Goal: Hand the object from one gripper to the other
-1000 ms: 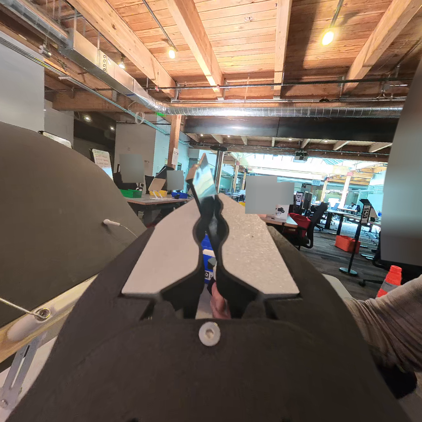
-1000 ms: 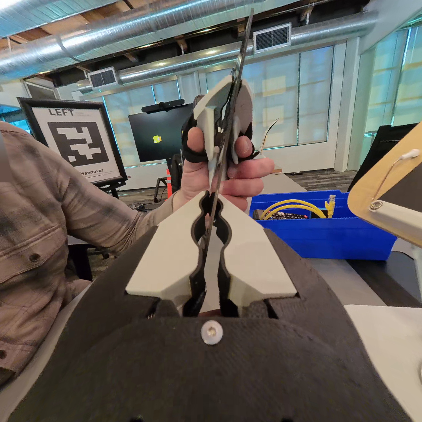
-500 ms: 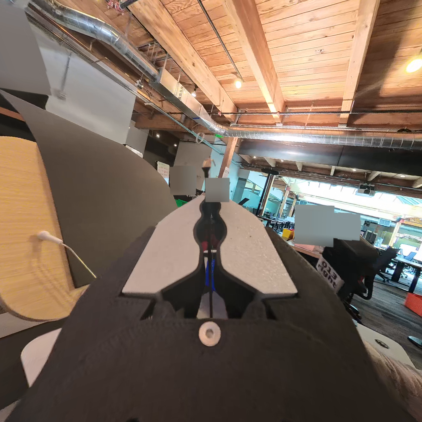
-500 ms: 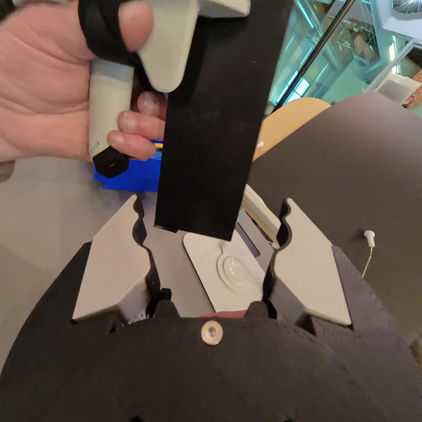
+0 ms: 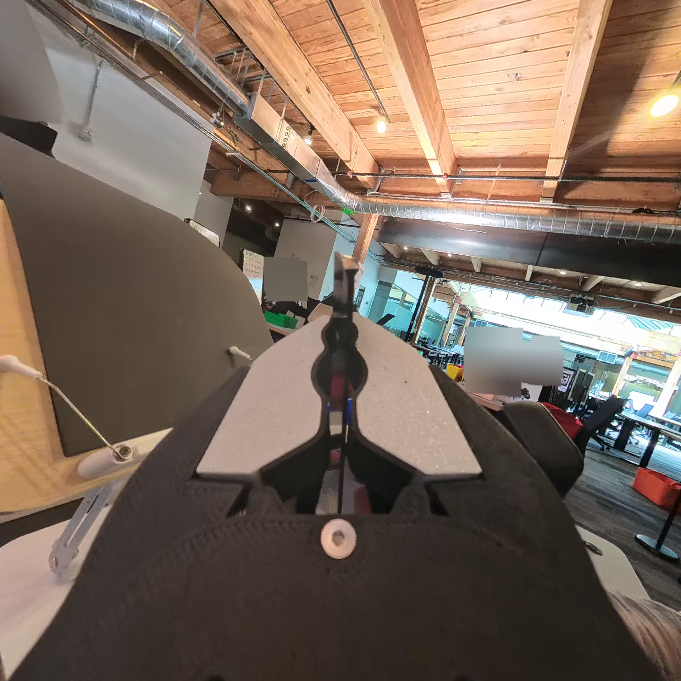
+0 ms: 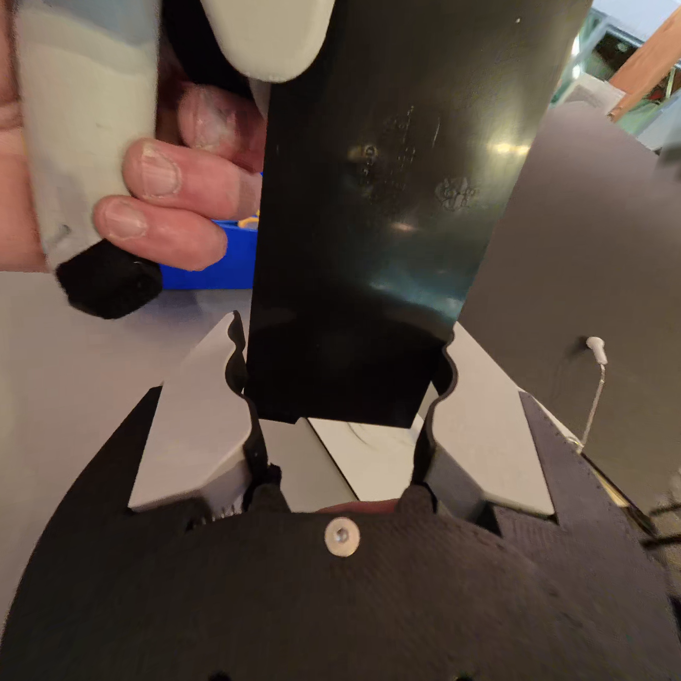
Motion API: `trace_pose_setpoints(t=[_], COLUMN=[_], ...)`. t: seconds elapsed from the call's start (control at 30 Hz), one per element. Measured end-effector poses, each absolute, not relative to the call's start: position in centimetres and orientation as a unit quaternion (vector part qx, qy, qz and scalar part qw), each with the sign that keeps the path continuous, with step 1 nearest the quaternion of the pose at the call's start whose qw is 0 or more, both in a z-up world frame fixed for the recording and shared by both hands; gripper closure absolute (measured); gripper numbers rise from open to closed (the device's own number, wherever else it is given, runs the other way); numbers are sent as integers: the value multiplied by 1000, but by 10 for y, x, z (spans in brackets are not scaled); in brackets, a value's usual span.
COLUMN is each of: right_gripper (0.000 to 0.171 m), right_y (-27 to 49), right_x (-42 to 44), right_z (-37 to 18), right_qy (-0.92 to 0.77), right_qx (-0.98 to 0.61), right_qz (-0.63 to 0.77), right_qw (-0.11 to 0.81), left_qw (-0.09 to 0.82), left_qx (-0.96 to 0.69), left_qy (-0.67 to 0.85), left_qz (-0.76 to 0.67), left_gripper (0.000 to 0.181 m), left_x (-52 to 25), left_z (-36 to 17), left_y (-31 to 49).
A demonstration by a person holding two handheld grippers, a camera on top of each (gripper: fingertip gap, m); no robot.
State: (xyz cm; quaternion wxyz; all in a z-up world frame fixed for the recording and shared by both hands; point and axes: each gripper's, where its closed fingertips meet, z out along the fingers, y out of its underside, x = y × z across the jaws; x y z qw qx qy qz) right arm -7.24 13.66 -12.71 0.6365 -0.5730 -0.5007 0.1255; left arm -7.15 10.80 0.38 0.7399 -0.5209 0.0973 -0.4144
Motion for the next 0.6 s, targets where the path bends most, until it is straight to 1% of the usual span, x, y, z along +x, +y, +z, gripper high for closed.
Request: trace_pose_setpoints(t=[0.03, 0.1, 0.13, 0.23, 0.33, 0.43, 0.53, 0.6], right_gripper=[69, 70, 70, 71, 71, 70, 71, 71], right_y=[135, 129, 128, 119, 106, 92, 77, 70], right_x=[-72, -73, -72, -70, -64, -57, -52, -52], right_z=[-125, -120, -117, -109, -108, -109, -114, -118], right_qy=[-499, -499, -492, -492, -516, -538, -559, -573], right_qx=[-572, -567, -567, -555, -529, -497, -472, -454], right_qz=[141, 196, 221, 316, 394, 454, 493, 498], right_qw=[635, 625, 622, 592, 547, 508, 471, 467], left_qw=[742, 741, 738, 744, 746, 730, 712, 689], left_qx=[-519, -520, -522, -515, -515, -516, -515, -513], left_qy=[102, 117, 128, 150, 185, 216, 243, 260], left_qz=[-412, -408, -408, -398, -379, -392, -412, -441], left_gripper=[174, 148, 142, 117, 97, 82, 72, 68], left_x=[-72, -69, -66, -67, -70, -70, -65, -55], left_z=[5, 7, 8, 12, 16, 16, 14, 11], left_y=[107, 107, 106, 105, 104, 101, 96, 91])
